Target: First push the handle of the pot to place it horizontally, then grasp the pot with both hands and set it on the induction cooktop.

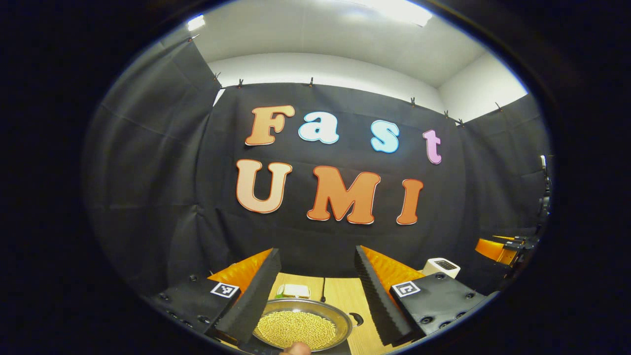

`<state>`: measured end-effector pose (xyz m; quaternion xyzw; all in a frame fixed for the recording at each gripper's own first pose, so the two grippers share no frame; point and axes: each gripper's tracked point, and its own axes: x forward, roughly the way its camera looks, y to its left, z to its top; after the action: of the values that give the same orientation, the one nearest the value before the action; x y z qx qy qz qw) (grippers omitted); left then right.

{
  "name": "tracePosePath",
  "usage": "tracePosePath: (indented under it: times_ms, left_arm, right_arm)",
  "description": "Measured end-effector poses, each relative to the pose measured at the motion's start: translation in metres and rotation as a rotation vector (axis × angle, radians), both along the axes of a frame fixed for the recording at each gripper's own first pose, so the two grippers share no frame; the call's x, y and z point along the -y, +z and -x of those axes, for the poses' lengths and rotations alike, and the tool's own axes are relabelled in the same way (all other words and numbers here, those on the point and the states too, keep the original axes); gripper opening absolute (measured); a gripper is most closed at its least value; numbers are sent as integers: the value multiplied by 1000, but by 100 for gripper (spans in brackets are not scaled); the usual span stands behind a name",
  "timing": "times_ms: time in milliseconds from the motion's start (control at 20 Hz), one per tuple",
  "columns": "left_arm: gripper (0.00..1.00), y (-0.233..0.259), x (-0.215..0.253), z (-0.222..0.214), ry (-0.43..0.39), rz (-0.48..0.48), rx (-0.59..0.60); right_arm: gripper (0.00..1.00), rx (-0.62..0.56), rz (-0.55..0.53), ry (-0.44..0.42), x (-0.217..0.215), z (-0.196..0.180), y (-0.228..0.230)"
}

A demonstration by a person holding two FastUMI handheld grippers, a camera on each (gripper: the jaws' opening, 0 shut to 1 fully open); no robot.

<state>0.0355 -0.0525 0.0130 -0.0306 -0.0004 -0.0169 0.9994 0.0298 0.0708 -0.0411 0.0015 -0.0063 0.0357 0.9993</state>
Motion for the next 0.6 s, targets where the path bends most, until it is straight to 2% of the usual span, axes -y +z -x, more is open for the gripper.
tracePosePath:
  times_ms: [250, 600]
  left_arm:
    - [97, -7, 3, 3, -14, -1, -19]
    - [97, -13, -10, 1, 13, 1, -31]
  right_arm:
    - [94, 3, -13, 7, -4, -3, -3]
    - [94, 13, -8, 18, -11, -6, -9]
